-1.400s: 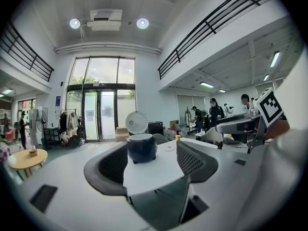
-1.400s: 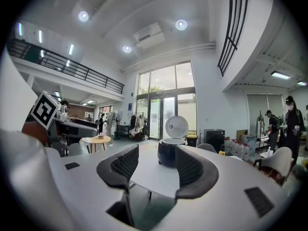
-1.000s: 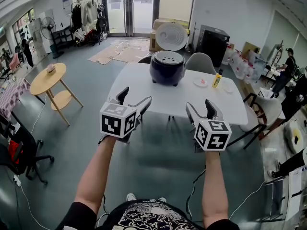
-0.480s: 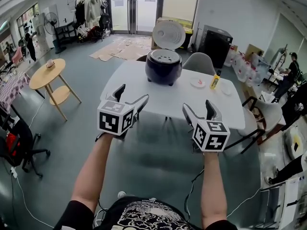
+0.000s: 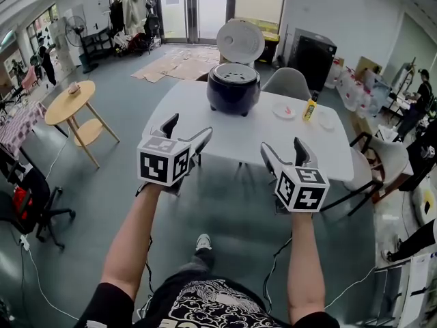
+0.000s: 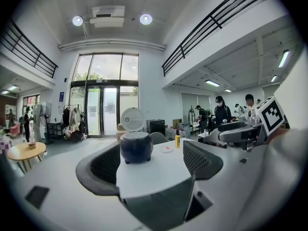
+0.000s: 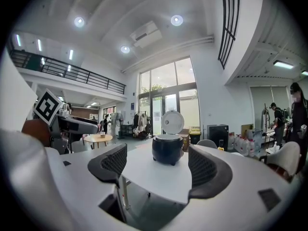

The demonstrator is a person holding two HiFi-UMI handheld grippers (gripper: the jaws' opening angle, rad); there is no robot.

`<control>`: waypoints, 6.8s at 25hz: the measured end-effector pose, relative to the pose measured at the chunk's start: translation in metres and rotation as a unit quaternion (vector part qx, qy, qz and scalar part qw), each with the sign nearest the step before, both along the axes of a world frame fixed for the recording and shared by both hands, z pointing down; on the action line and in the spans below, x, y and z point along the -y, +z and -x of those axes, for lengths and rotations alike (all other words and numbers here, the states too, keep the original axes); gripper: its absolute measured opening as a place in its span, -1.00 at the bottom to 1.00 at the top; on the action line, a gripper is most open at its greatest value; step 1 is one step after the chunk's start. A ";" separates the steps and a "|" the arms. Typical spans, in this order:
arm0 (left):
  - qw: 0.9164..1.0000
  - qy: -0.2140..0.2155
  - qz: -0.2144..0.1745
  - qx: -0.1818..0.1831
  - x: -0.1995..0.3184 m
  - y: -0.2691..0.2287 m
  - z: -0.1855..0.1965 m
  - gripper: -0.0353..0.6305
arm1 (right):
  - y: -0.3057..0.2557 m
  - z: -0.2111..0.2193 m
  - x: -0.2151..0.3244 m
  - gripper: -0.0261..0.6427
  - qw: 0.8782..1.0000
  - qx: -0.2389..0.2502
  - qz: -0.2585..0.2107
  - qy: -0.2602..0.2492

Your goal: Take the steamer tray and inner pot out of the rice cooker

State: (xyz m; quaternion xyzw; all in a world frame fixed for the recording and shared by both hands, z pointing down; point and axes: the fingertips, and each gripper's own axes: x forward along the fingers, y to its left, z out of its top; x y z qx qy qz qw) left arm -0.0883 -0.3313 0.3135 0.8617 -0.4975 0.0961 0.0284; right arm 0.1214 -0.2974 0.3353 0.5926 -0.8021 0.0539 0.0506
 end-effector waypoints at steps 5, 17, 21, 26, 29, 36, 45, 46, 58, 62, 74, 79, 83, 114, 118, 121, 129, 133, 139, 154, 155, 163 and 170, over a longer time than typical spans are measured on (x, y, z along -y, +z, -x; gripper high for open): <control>1.000 0.000 0.003 -0.002 0.000 0.001 0.000 0.30 | -0.001 0.001 0.002 0.26 1.000 -0.006 0.000 -0.004; 1.000 0.007 0.010 -0.009 0.002 0.009 -0.009 0.30 | 0.001 -0.006 0.002 0.26 1.000 -0.025 0.007 -0.003; 1.000 0.021 0.019 -0.011 -0.002 0.018 -0.021 0.30 | 0.006 -0.010 -0.005 0.26 0.999 -0.027 0.017 0.003; 0.999 0.039 0.033 -0.015 -0.008 0.029 -0.037 0.30 | 0.015 -0.016 -0.015 0.26 0.999 -0.037 0.034 0.008; 0.998 0.045 0.040 -0.019 -0.011 0.034 -0.043 0.30 | 0.018 -0.018 -0.020 0.26 0.998 -0.039 0.039 0.010; 0.997 0.064 0.045 -0.015 -0.013 0.037 -0.057 0.30 | 0.021 -0.021 -0.024 0.25 0.998 -0.041 0.044 0.015; 0.995 0.078 0.053 -0.012 -0.019 0.039 -0.066 0.30 | 0.024 -0.027 -0.032 0.24 0.997 -0.044 0.053 0.019; 0.996 0.078 0.053 -0.012 -0.019 0.038 -0.066 0.30 | 0.025 -0.027 -0.032 0.23 0.997 -0.047 0.054 0.015; 0.997 0.052 0.049 -0.005 -0.017 0.033 -0.048 0.30 | 0.021 0.002 -0.018 0.22 0.985 -0.131 0.069 -0.089; 0.998 0.047 0.048 -0.002 -0.019 0.032 -0.045 0.30 | 0.024 0.018 -0.013 0.23 0.972 -0.161 0.092 -0.146; 0.998 0.022 0.061 0.009 -0.038 0.040 -0.034 0.30 | 0.064 0.055 0.005 0.21 0.890 -0.305 0.208 -0.269; 0.998 0.008 0.063 0.009 -0.044 0.042 -0.026 0.30 | 0.081 0.065 0.010 0.21 0.870 -0.296 0.265 -0.294; 0.997 0.000 0.070 0.014 -0.051 0.048 -0.021 0.30 | 0.103 0.068 0.008 0.19 0.848 -0.299 0.309 -0.311; 0.996 -0.026 0.079 0.027 -0.062 0.063 0.000 0.30 | 0.152 0.080 0.012 -0.06 0.755 -0.377 0.431 -0.320; 0.997 -0.025 0.073 0.026 -0.059 0.058 -0.002 0.30 | 0.136 0.079 0.024 -0.06 0.762 -0.388 0.416 -0.310; 0.997 -0.024 0.066 0.023 -0.056 0.053 -0.001 0.30 | 0.118 0.080 0.030 -0.07 0.765 -0.391 0.410 -0.306; 0.999 0.006 0.048 0.011 -0.042 0.036 -0.020 0.30 | 0.071 0.053 0.033 -0.07 0.778 -0.396 0.402 -0.275; 0.999 0.029 0.041 0.005 -0.033 0.028 -0.032 0.30 | 0.056 0.038 0.027 -0.06 0.789 -0.386 0.404 -0.257; 0.996 0.078 0.034 0.004 -0.025 0.022 -0.061 0.30 | 0.044 0.012 0.014 -0.06 0.809 -0.358 0.411 -0.218; 0.983 0.176 0.045 0.021 -0.042 0.036 -0.120 0.30 | 0.077 -0.047 -0.052 -0.06 0.831 -0.275 0.463 -0.139; 0.983 0.177 0.045 0.021 -0.044 0.036 -0.121 0.30 | 0.083 -0.050 -0.058 -0.06 0.830 -0.270 0.469 -0.135; 0.984 0.176 0.040 0.016 -0.074 0.036 -0.119 0.30 | 0.155 -0.044 -0.109 -0.06 0.824 -0.215 0.511 -0.118; 0.980 0.182 0.077 0.032 -0.101 0.066 -0.108 0.30 | 0.211 -0.033 -0.138 -0.06 0.812 -0.201 0.539 -0.100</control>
